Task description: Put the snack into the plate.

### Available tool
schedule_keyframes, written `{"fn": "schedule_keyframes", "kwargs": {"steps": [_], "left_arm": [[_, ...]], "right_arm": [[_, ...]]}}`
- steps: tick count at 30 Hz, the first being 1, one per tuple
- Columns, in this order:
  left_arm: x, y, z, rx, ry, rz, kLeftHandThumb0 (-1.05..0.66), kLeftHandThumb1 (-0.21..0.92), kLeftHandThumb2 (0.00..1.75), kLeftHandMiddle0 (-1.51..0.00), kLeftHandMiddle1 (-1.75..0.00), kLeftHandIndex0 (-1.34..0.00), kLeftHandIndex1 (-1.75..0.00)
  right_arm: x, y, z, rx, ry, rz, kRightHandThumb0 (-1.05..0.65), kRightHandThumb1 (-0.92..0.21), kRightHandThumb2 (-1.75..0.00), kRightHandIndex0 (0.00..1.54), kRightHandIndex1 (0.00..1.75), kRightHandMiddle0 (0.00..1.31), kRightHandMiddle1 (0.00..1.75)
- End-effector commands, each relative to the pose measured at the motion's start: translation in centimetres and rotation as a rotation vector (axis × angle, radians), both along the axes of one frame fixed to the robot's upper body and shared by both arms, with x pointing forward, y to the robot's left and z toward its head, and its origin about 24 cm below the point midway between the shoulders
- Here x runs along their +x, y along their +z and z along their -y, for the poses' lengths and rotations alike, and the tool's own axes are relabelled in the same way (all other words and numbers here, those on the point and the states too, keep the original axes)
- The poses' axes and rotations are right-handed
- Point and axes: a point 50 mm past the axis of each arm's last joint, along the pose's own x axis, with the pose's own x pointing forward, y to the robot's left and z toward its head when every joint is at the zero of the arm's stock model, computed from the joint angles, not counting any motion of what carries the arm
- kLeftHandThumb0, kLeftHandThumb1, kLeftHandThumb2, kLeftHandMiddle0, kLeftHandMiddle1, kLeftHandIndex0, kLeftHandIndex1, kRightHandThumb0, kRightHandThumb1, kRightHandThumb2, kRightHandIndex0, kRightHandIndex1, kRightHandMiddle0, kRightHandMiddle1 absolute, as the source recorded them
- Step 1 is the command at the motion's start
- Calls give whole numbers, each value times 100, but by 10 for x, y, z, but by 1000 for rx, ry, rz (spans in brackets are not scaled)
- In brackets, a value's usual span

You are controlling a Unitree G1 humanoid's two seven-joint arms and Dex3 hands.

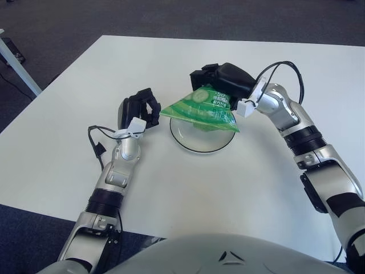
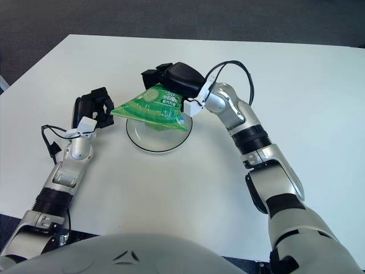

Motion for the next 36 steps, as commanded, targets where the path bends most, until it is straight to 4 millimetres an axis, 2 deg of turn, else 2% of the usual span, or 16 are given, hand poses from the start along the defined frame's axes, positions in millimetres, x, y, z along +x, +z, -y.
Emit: {"fn": "schedule_keyframes", "kwargs": {"steps": [1, 6, 9, 12, 14, 15, 16, 17, 19, 20, 22, 25, 32, 36], "left_arm": [[-28, -56, 7, -68, 34, -211, -52, 61, 102, -136, -175, -113, -175], [-28, -55, 6, -59, 34, -215, -52, 60, 103, -136, -175, -112, -175], [-28, -54, 6, -55, 34, -218, -52, 59, 104, -136, -175, -112, -175], [-28, -54, 6, -54, 30, -221, -52, 59, 105, -136, -175, -112, -175], [-28, -54, 6, -54, 28, -222, -52, 59, 105, -136, -175, -112, -175], [-29, -54, 6, -55, 24, -222, -52, 59, 105, -136, -175, -112, -175], [-29, -54, 7, -56, 21, -223, -52, 59, 106, -136, -175, -112, -175], [-29, -54, 7, -58, 19, -223, -52, 58, 106, -136, -175, -112, -175], [-29, -53, 7, -62, 15, -222, -52, 58, 106, -136, -175, -112, -175], [-29, -53, 7, -64, 14, -221, -52, 58, 106, -136, -175, -112, -175], [-29, -53, 8, -65, 10, -220, -52, 58, 107, -136, -175, -112, -175], [-29, -53, 8, -58, 3, -212, -51, 58, 107, -136, -175, -112, -175], [-29, -53, 8, -53, -15, -195, -51, 59, 107, -136, -175, -112, -175], [-29, -53, 8, -54, -19, -191, -51, 59, 106, -136, -175, -112, -175]], "right_arm": [[-1, 0, 2, -47, 6, -58, -1, -15, -146, 73, 175, 59, 160], [0, -1, 5, -53, 28, -120, -1, -31, -127, 61, 175, 50, 156], [-1, 0, 6, -66, 45, -146, -1, -50, -102, 45, 175, 43, 152], [-1, 1, 6, -93, 58, -171, -34, -36, -99, 15, 164, 14, 157], [-1, 1, 6, -100, 60, -187, -43, -32, -98, 7, 161, 7, 158], [-1, 1, 7, -112, 63, -206, -47, -30, -98, 5, 149, 5, 156], [0, 1, 7, -121, 66, -220, -50, -30, -97, 3, 135, 3, 150], [0, 1, 8, -130, 70, -233, -51, -30, -97, 2, 130, 2, 148], [0, 3, 9, -150, 80, -254, -55, -31, -95, 1, 104, 1, 136], [0, 4, 9, -169, 87, -251, -56, -32, -94, 1, 98, 1, 133], [0, 5, 10, -195, 97, -247, -59, -35, -91, 0, 76, 0, 121], [0, 6, 12, -216, 121, -258, -63, -39, -87, 0, 62, 0, 106], [2, 9, 18, -261, 172, -284, -66, -43, -81, 0, 42, 0, 73], [2, 11, 19, -292, 197, -287, -70, -46, -78, 0, 32, 0, 63]]}}
